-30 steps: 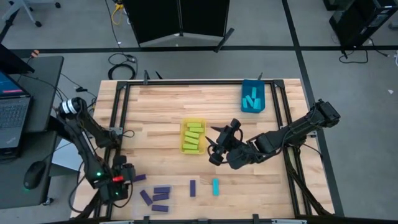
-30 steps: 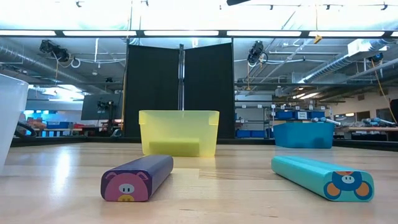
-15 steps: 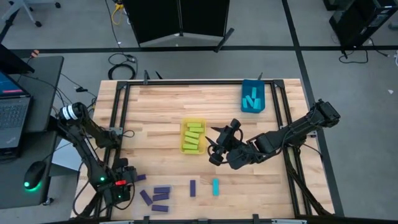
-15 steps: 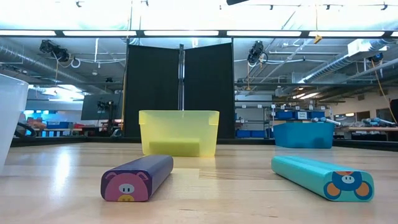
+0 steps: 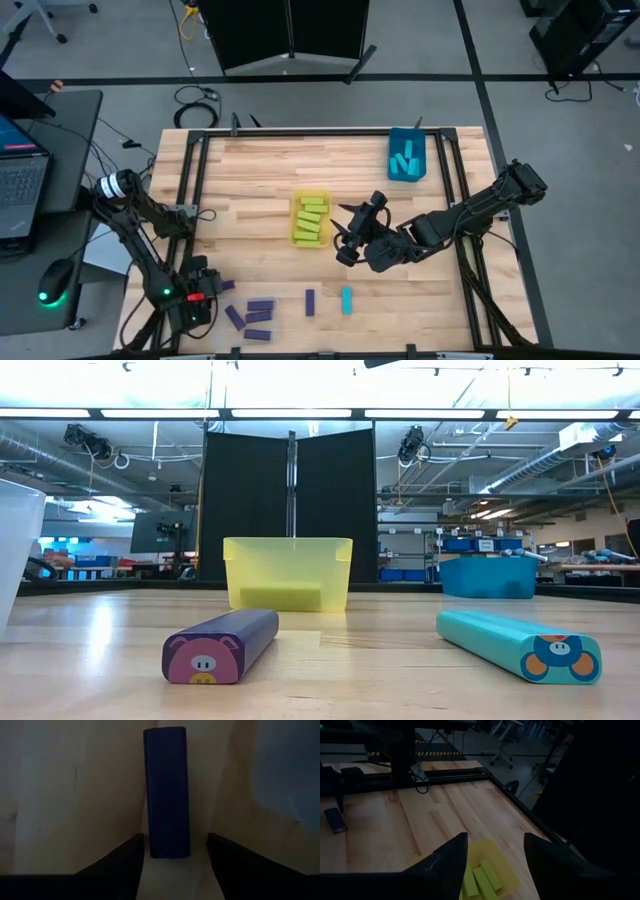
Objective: Sort blocks
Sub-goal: Put the purple block into the transparent bin
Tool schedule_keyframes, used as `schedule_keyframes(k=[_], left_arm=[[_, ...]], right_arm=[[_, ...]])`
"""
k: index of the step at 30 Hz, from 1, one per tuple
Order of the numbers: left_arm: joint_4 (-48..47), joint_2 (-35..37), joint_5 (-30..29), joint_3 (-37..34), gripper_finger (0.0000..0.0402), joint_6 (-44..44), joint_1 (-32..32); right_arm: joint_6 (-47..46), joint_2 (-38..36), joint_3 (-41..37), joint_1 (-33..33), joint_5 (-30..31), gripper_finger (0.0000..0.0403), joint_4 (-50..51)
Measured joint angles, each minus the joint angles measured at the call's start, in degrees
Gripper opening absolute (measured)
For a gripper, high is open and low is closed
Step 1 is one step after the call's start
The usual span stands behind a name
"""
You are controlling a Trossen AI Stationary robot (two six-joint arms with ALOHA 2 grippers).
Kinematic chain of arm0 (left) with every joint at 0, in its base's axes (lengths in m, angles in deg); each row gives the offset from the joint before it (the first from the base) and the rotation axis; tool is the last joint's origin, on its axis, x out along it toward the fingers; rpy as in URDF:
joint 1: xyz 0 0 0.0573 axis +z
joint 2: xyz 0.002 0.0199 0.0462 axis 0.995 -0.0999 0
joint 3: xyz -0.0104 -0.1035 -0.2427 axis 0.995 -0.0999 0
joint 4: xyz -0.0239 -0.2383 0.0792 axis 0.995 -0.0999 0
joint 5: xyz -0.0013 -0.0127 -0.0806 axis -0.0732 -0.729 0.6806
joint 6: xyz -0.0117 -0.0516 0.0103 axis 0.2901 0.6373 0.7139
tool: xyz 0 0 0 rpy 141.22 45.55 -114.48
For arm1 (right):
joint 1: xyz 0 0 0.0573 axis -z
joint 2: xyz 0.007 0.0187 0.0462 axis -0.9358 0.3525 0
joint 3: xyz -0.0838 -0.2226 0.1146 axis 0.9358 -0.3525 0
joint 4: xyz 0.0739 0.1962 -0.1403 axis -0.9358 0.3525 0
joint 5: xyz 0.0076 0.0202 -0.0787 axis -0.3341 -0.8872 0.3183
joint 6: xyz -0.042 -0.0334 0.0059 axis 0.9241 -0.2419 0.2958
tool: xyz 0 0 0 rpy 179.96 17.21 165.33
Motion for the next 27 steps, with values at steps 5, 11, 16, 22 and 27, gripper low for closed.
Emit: schedule_keyframes(k=[5, 11, 16, 22, 27], left_arm=[[4.7, 0.4, 0.1, -3.2, 0.0205, 0.1, 0.0], [4.5, 1.0, -0.2, -3.8, 0.0167, 0.4, 0.0], [4.4, 1.2, -0.3, -4.1, 0.0135, 0.3, 0.0], [4.1, 1.2, -0.6, -4.3, 0.0109, 1.0, 0.0], [4.0, 1.2, -0.7, -4.3, 0.0109, 1.5, 0.0]], right_arm=[[0.0, 0.0, 0.0, 0.0, 0.0, 0.0206, 0.0], [0.0, 0.0, 0.0, 0.0, 0.0, 0.0202, 0.0], [0.0, 0.0, 0.0, 0.0, 0.0, 0.0201, -0.1], [0.0, 0.0, 0.0, 0.0, 0.0, 0.0201, -0.1], [0.0, 0.0, 0.0, 0.0, 0.0, 0.0196, -0.1]])
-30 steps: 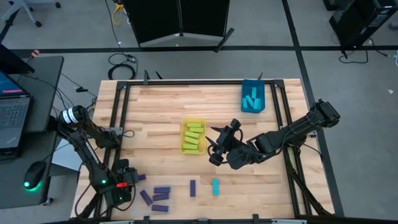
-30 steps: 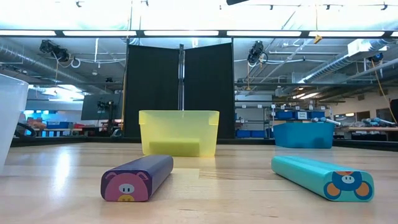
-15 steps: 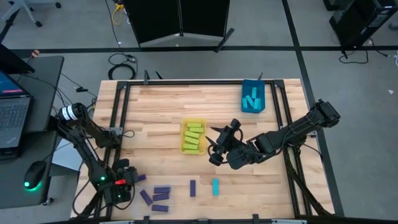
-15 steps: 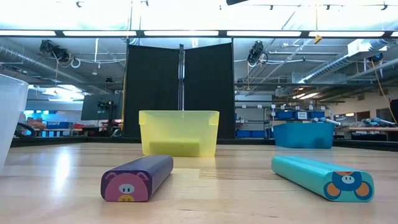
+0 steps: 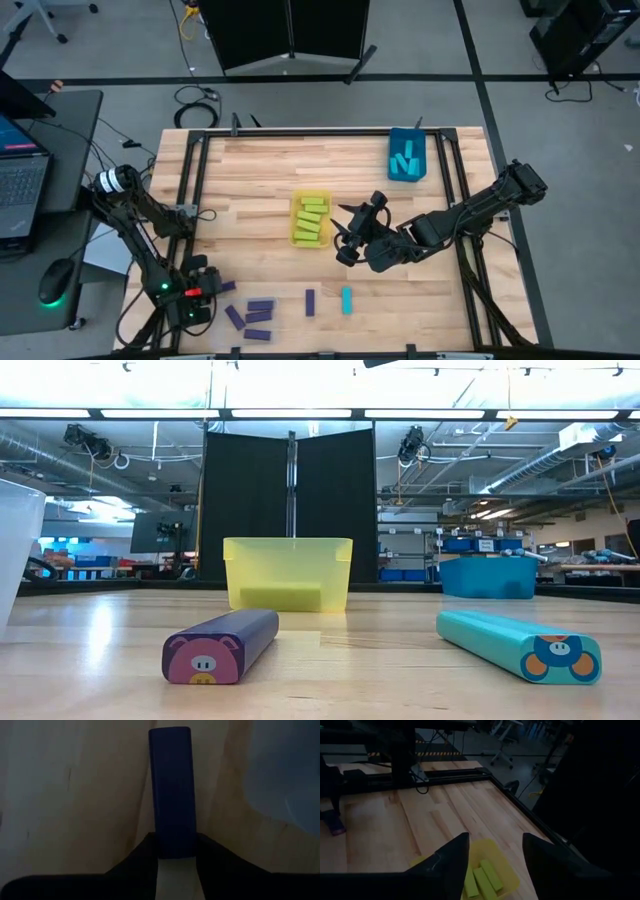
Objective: Sort blocks
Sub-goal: Put the purple block into the transparent bin
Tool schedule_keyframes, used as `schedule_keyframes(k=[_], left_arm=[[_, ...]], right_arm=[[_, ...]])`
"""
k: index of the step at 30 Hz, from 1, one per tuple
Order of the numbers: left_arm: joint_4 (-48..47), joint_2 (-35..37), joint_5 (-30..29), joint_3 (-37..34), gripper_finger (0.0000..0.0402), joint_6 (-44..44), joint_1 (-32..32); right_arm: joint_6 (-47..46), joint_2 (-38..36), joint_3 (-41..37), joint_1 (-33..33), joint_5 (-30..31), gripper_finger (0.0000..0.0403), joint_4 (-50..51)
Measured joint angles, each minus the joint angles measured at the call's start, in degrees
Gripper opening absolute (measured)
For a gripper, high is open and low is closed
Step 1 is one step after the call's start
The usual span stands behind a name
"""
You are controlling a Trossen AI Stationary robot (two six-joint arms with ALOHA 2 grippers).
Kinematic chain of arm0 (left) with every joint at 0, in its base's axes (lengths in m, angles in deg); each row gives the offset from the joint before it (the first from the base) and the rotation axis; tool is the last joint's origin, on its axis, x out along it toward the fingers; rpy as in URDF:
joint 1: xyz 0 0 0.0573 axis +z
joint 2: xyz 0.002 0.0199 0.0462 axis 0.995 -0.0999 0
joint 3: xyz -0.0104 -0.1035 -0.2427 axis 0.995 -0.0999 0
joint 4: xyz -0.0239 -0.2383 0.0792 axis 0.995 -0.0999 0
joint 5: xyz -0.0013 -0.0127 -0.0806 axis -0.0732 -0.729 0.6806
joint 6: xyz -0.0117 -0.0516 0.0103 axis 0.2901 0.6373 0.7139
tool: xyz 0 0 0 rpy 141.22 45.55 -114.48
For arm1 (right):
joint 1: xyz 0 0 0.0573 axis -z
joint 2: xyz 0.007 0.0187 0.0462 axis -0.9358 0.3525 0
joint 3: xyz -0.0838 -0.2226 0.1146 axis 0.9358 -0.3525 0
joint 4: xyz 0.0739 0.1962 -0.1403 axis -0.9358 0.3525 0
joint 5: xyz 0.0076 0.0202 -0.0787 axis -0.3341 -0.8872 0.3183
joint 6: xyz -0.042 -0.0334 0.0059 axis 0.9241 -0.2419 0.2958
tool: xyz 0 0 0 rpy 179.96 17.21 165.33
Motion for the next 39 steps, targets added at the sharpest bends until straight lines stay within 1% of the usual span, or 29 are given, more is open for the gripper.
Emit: schedule_keyframes(k=[12, 15, 22, 31, 34, 39], left_arm=[[-1.7, 0.0, 0.0, 0.0, 0.0109, 1.7, 0.0], [-3.6, 0.8, 0.3, 0.2, 0.0109, 2.1, 0.1], [-11.8, 4.7, 1.7, -0.2, 0.0107, 2.8, 0.1], [-14.6, 7.9, 2.2, 0.0, 0.0107, 2.6, 0.1], [-15.6, 10.3, 1.2, 0.0, 0.0107, 2.6, 0.1], [-16.7, 15.2, -2.1, 0.1, 0.0107, 2.6, 0.1]], right_arm=[[0.0, 0.0, 0.0, 0.0, 0.0, 0.0196, 0.0], [0.0, 0.0, 0.0, 0.0, 0.0, 0.0195, 0.0], [0.0, 0.0, 0.0, 0.0, 0.0, 0.0192, 0.0], [0.0, 0.0, 0.0, 0.0, 0.0, 0.0192, 0.0], [0.0, 0.0, 0.0, 0.0, 0.0, 0.019, 0.0], [0.0, 0.0, 0.0, 0.0, 0.0, 0.0191, 0.0]])
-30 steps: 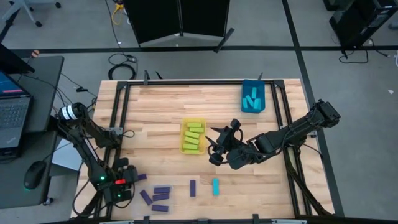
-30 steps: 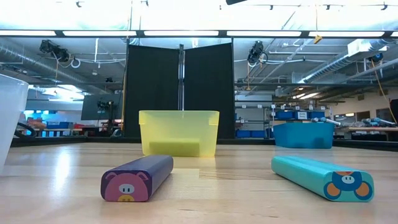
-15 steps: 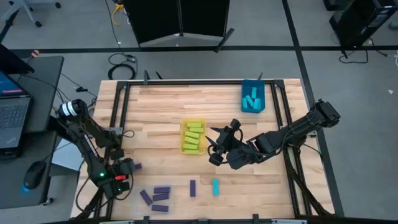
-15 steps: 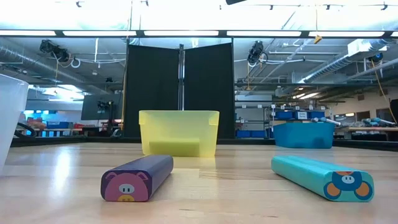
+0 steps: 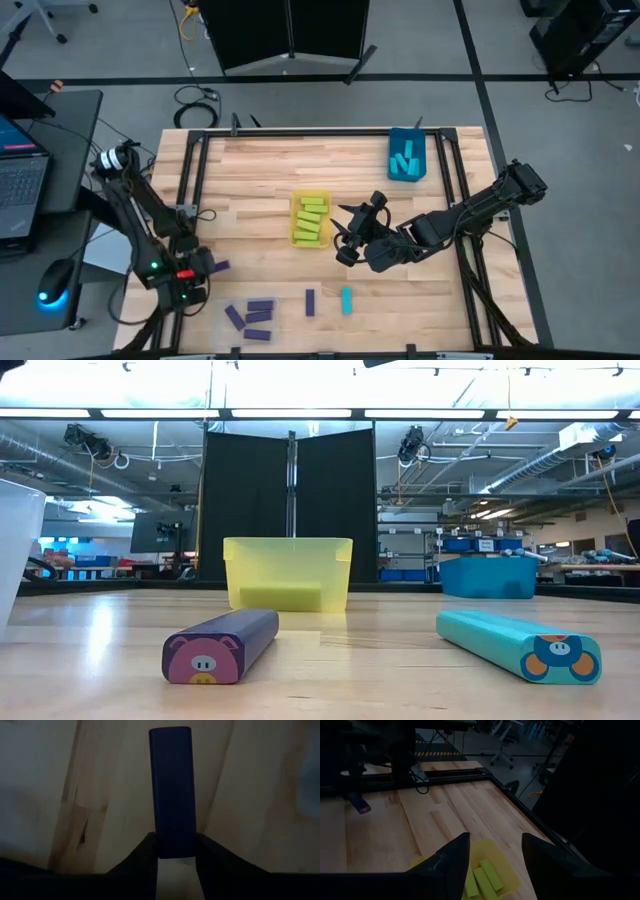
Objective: Sort blocks
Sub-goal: Put the purple block into the transparent bin
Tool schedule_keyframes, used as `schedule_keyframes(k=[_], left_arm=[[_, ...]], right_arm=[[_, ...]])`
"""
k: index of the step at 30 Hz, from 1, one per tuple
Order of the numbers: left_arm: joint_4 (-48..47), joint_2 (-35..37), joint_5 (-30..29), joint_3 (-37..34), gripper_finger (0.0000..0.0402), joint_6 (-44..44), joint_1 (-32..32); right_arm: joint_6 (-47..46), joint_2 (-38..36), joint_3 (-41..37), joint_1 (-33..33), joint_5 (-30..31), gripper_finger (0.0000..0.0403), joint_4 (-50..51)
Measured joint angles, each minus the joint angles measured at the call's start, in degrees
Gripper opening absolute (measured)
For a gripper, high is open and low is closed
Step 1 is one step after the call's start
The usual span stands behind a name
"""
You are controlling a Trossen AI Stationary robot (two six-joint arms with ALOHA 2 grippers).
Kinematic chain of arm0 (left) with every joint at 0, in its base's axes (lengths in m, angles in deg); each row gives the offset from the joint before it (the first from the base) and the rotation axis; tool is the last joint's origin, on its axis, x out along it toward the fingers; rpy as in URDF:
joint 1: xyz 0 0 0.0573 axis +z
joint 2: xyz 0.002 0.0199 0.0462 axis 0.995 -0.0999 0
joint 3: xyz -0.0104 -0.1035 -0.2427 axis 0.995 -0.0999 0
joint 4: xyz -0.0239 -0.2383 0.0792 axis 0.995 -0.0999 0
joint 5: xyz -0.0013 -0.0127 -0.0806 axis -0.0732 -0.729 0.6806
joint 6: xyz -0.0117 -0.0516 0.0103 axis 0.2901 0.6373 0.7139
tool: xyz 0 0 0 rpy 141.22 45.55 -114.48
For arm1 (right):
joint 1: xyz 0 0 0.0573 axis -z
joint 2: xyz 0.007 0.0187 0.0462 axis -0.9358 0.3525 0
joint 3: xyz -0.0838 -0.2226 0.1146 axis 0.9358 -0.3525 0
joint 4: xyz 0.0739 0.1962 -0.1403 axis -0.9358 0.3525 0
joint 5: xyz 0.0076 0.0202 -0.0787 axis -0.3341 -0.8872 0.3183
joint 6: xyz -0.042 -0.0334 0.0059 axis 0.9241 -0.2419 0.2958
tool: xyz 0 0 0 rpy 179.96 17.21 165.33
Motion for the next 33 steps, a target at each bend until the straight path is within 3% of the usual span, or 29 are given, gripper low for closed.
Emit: schedule_keyframes(k=[8, 12, 16, 20, 27, 33], left_arm=[[-0.2, 7.6, -6.1, 3.0, 0.0107, -5.9, 0.0], [0.8, 8.5, -9.3, 8.0, 0.0107, -13.3, 0.0], [7.9, 8.4, -9.0, 10.8, 0.0107, -23.2, 0.0], [15.3, 7.5, -5.9, 10.9, 0.0107, -29.9, 1.0], [21.3, -0.7, 2.9, 10.9, 0.0108, -27.7, 5.3], [22.9, -6.1, 7.7, 10.9, 0.0165, -22.7, 7.6]], right_arm=[[0.0, 0.0, 0.0, 0.0, 0.0, 0.019, 0.0], [-0.2, 0.0, 0.0, 0.0, -0.4, 0.019, 0.0], [-0.1, 0.0, 0.0, 0.0, -1.2, 0.0192, -0.1], [0.3, 0.0, 0.0, 0.0, -1.9, 0.0191, -0.2], [0.3, 0.0, 0.0, 0.0, -4.8, 0.0188, -0.3], [0.8, 0.0, 0.0, -0.2, -8.3, 0.0195, -0.3]])
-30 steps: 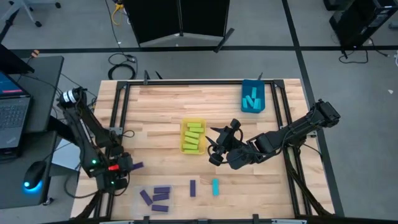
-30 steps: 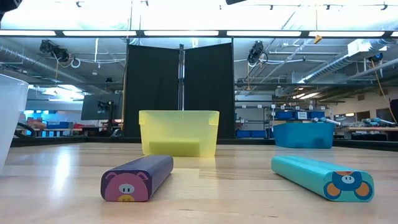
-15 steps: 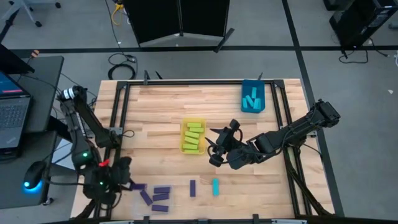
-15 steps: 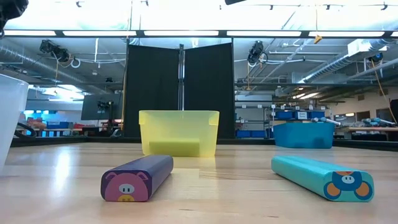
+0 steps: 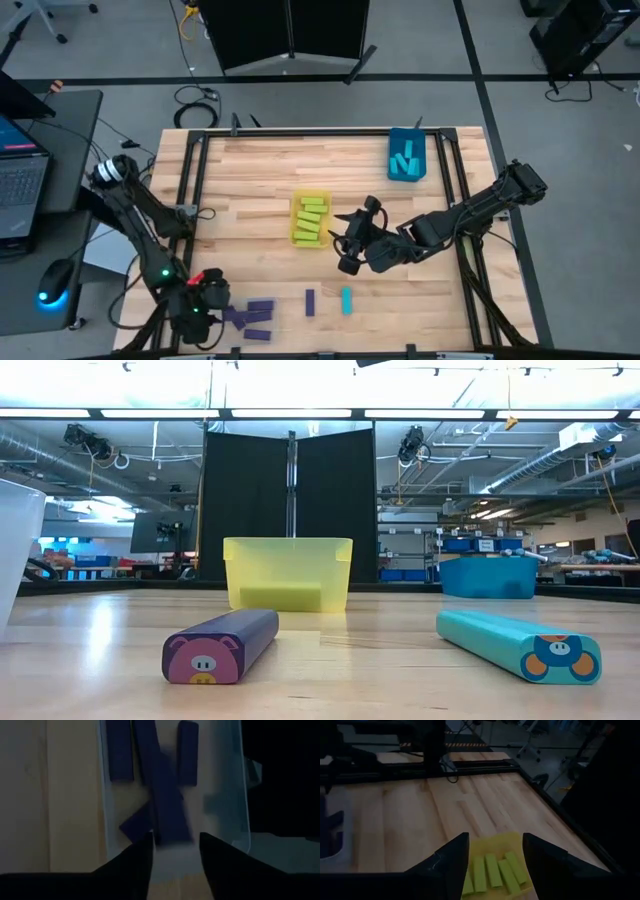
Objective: Sort blocks
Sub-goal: Put the purple block into the transparent bin, then put the light blue block into the blue bin
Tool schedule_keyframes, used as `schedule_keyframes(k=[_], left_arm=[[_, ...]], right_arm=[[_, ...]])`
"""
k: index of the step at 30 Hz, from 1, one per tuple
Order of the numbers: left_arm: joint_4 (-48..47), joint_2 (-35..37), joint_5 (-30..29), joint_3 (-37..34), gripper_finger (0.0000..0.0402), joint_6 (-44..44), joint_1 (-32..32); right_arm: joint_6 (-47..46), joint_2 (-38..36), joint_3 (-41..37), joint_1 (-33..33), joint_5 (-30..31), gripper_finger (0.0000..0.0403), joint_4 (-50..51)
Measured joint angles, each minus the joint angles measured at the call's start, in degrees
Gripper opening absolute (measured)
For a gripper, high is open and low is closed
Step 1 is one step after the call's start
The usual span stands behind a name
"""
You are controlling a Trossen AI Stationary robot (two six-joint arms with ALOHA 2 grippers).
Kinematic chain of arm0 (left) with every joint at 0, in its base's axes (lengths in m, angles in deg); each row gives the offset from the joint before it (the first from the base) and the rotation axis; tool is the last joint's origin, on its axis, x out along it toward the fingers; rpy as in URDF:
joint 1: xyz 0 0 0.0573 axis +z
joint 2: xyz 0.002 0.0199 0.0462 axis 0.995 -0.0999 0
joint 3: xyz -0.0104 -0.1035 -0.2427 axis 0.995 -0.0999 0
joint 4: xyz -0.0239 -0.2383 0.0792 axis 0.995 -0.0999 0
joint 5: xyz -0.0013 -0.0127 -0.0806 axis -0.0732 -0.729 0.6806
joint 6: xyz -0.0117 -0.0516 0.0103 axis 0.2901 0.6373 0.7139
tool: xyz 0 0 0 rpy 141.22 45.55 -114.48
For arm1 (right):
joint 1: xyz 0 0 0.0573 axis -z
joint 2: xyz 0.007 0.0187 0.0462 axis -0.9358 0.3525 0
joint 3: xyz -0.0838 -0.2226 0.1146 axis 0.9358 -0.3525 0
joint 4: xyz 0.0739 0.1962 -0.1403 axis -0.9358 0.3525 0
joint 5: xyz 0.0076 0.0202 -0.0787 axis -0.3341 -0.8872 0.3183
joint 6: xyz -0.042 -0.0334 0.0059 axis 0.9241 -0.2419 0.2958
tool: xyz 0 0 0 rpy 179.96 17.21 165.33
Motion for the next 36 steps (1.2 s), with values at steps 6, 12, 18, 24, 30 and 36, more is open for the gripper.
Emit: schedule_keyframes(k=[6, 12, 18, 24, 30, 36], left_arm=[[-1.2, -0.5, -1.2, 3.9, 0.0225, -0.3, 0.2], [-6.6, -0.5, -13.7, 9.5, 0.0234, -3.0, 0.5], [-8.0, -0.4, -29.7, 12.1, 0.0227, -4.4, 3.0], [-10.3, -0.3, -39.4, 14.4, 0.0227, -5.9, 8.6], [-10.5, -0.2, -44.4, 16.9, 0.0227, -15.2, 12.2], [-11.0, -0.1, -47.2, 19.2, 0.0227, -22.2, 13.0]], right_arm=[[0.9, 0.0, 0.0, -0.2, -3.0, 0.0211, -0.1], [-5.2, 2.1, 0.1, -0.7, -12.8, 0.0224, 1.0], [-19.3, 6.3, 0.0, -2.5, -14.8, 0.0235, 8.6], [-38.3, 9.7, 0.0, -5.0, -18.1, 0.0259, 14.1], [-56.1, 16.0, 0.0, -6.8, -25.4, 0.0273, 17.1], [-64.6, 22.6, 5.6, -8.2, -27.2, 0.0275, 17.3]])
